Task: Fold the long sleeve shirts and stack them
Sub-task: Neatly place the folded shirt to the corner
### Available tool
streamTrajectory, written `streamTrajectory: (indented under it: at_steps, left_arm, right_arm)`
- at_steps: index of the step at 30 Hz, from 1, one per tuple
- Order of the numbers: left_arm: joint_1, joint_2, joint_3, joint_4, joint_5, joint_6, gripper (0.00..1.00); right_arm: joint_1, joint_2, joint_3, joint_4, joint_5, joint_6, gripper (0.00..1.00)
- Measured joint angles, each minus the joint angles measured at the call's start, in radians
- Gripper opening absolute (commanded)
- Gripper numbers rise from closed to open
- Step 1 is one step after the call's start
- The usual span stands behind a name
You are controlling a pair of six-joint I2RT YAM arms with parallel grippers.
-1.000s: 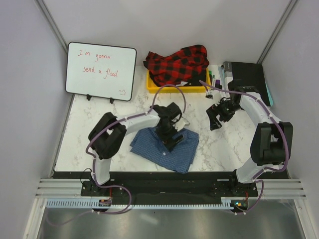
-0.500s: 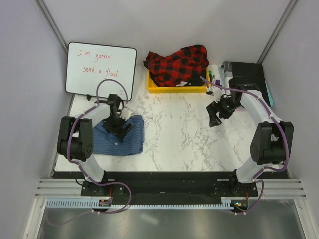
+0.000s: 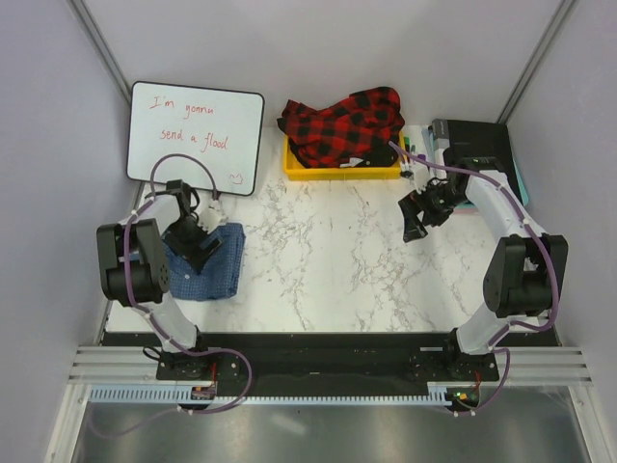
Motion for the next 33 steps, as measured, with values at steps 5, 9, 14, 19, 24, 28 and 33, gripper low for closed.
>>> streamTrajectory:
  at_steps: [5, 9, 14, 19, 24, 28, 33]
  left_arm:
    - [0.0, -0.016, 0.041, -0.048, 0.01, 0.011, 0.99]
    - [-0.004, -0.067, 0.196, -0.148, 0.078, -0.001, 0.99]
    - [-0.053, -0.223, 0.374, -0.229, 0.235, -0.097, 0.99]
    - [-0.192, -0.315, 0.504, -0.224, 0.38, -0.303, 0.99]
    - [-0.383, -0.328, 0.462, -0.084, 0.401, -0.509, 0.99]
    - [-0.483, -0.309, 0.339, 0.014, 0.401, -0.627, 0.99]
    - [-0.499, -0.286, 0.221, 0.063, 0.357, -0.689, 0.99]
  right_arm:
    - [0.0, 0.0, 0.049, -0.016, -0.016, 0.013, 0.98]
    - [0.0, -0.008, 0.076, -0.016, -0.031, 0.028, 0.98]
    - [0.0, -0.05, 0.076, -0.014, -0.056, 0.063, 0.98]
    - [0.0, -0.17, 0.046, 0.076, -0.068, 0.164, 0.98]
    - [0.0, -0.34, -0.114, 0.224, -0.07, 0.292, 0.98]
    - [0.0, -0.426, -0.283, 0.336, -0.057, 0.378, 0.98]
    - [0.0, -0.465, -0.405, 0.396, -0.016, 0.419, 0.98]
